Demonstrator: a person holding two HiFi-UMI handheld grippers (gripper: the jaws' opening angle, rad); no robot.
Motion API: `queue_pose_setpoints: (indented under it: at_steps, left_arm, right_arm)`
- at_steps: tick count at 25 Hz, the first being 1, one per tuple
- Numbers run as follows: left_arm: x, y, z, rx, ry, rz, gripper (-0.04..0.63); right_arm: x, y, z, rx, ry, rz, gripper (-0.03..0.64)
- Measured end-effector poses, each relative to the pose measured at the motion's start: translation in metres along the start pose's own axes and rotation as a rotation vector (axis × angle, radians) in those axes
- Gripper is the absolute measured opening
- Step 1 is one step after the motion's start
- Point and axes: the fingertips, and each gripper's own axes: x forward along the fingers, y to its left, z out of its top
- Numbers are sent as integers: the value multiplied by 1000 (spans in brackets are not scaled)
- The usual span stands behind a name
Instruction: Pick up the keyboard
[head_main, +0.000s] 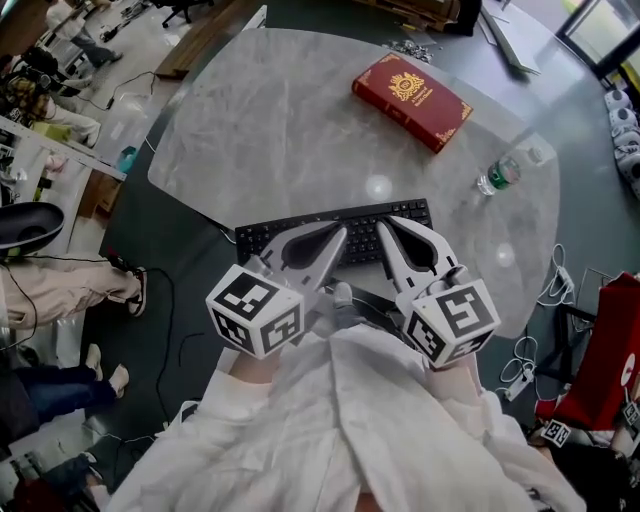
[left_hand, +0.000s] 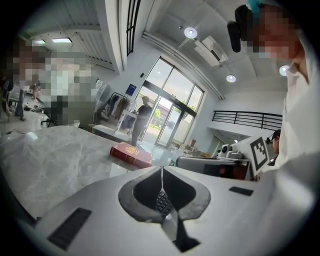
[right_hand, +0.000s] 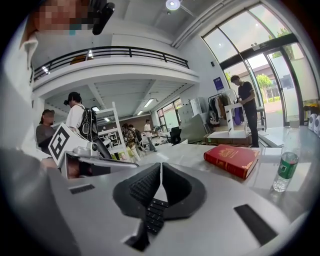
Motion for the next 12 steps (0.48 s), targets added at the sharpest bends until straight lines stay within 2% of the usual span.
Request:
queue_pose_setpoints:
  at_steps: [12]
  left_arm:
    - [-5, 16, 2, -33, 24, -30, 18]
  right_arm:
    - [25, 17, -3, 23, 34, 15, 34]
